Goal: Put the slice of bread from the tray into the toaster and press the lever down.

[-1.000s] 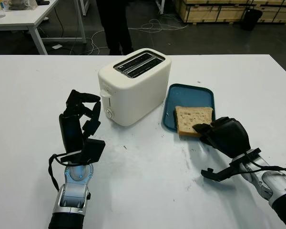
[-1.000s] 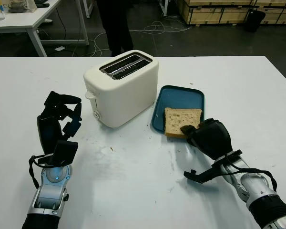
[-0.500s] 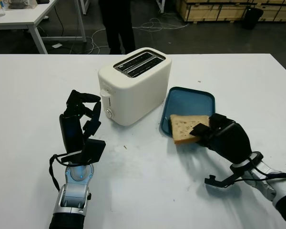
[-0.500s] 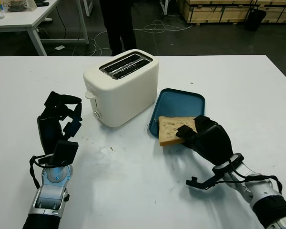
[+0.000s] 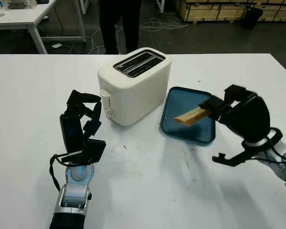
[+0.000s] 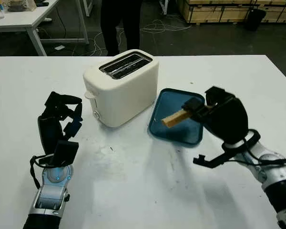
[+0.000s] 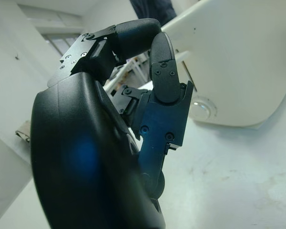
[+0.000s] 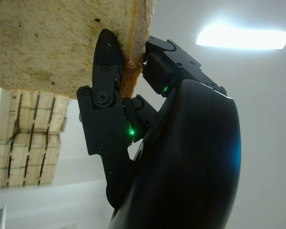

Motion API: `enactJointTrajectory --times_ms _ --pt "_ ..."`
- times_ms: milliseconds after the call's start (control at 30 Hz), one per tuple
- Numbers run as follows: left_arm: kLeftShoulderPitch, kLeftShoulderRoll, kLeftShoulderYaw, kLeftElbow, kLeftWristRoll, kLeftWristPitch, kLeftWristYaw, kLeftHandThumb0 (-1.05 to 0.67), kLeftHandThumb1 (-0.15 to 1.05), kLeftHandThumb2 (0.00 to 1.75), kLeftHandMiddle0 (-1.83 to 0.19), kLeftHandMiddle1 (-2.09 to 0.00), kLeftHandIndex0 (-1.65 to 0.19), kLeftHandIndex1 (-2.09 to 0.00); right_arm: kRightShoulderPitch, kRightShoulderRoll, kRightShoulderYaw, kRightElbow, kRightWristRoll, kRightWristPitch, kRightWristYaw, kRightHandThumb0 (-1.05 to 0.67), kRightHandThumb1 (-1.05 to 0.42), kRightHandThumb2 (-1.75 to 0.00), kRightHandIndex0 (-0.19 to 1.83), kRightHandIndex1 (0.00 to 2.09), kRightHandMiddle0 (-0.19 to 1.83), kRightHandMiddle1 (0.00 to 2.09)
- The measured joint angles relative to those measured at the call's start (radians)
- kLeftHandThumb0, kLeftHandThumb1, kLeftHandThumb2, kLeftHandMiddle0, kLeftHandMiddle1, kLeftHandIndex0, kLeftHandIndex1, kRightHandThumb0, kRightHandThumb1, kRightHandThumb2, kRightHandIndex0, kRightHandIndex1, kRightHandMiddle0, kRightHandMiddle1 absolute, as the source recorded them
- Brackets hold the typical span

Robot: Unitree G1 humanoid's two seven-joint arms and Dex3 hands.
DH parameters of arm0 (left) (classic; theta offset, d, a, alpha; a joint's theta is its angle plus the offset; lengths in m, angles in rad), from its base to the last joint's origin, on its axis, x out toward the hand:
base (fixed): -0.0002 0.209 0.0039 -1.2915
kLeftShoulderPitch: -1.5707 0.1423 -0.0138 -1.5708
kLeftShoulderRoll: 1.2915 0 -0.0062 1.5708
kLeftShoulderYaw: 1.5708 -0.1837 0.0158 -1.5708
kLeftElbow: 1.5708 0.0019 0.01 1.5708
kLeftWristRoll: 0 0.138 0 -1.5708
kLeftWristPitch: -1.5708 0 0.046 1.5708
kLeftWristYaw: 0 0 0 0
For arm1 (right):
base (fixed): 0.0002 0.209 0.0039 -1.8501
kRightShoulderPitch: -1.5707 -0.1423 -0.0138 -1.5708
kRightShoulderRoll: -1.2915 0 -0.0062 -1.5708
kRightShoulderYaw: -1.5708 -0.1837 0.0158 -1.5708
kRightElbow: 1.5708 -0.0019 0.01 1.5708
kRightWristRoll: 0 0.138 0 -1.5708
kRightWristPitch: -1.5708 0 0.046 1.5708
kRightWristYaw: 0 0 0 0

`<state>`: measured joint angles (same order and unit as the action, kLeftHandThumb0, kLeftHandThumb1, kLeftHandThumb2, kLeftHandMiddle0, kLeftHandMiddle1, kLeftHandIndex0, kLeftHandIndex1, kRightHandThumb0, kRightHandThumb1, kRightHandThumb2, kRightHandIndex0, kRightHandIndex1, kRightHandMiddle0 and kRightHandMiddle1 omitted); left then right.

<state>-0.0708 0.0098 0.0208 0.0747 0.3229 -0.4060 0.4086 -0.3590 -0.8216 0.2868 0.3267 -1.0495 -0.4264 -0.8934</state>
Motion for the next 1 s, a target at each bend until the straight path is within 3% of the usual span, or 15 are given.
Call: enactJointTrajectory --times_ms 133,267,400,500,667,767,867,1000 --pt "0.001 0.0 0.0 0.0 0.001 0.0 0.0 -0.47 0.92 0.38 -0.76 -1.75 -0.57 -1.64 -0.088 -0.01 -0.027 0.043 0.089 -0.082 0.099 -0.37 -0.92 -0.29 0.95 1.51 0.97 1.13" --pt "0.001 -0.001 -0.002 0.003 0.001 0.0 0.0 -0.47 0.92 0.37 -0.77 -1.75 -0.57 -1.63 -0.251 -0.011 -0.043 0.163 0.179 -0.2 0.196 -0.32 -0.92 -0.19 0.78 1.71 0.75 1.4" --pt "0.003 -0.007 -0.003 0.003 0.001 0.002 0.001 -0.48 0.92 0.36 -0.76 -1.75 -0.57 -1.62 -0.436 0.001 -0.039 0.335 0.245 -0.326 0.307 -0.3 -0.92 -0.17 0.83 1.59 0.79 1.28" --pt "0.004 -0.007 -0.003 0.003 0.001 0.002 0.0 -0.47 0.92 0.37 -0.76 -1.75 -0.57 -1.61 -0.588 0.048 -0.043 0.482 0.348 -0.382 0.45 -0.31 -0.92 -0.16 0.8 1.67 0.75 1.38" --pt "0.004 -0.007 -0.004 0.003 0.001 0.002 -0.001 -0.47 0.92 0.37 -0.75 -1.75 -0.57 -1.6 -0.813 0.156 -0.061 0.659 0.479 -0.387 0.641 -0.44 -0.92 -0.31 0.94 1.74 0.76 1.57" --pt "0.004 -0.006 -0.004 0.003 0.002 0.002 -0.001 -0.47 0.92 0.37 -0.75 -1.75 -0.57 -1.6 -0.939 0.213 -0.052 0.763 0.486 -0.375 0.66 -0.51 -0.92 -0.37 1.04 1.74 0.84 1.48" --pt "0.004 -0.006 -0.006 0.006 0.001 0.002 -0.002 -0.48 0.92 0.38 -0.75 -1.75 -0.56 -1.6 -1.025 0.26 -0.04 0.839 0.486 -0.348 0.67 -0.53 -0.92 -0.44 1.09 1.75 0.84 1.67" --pt "0.004 -0.006 -0.007 0.008 0.004 0.002 -0.002 -0.47 0.92 0.39 -0.73 -1.75 -0.57 -1.58 -1.089 0.307 0.003 0.894 0.46 -0.288 0.675 -0.52 -0.92 -0.46 1.11 1.75 0.81 1.74"
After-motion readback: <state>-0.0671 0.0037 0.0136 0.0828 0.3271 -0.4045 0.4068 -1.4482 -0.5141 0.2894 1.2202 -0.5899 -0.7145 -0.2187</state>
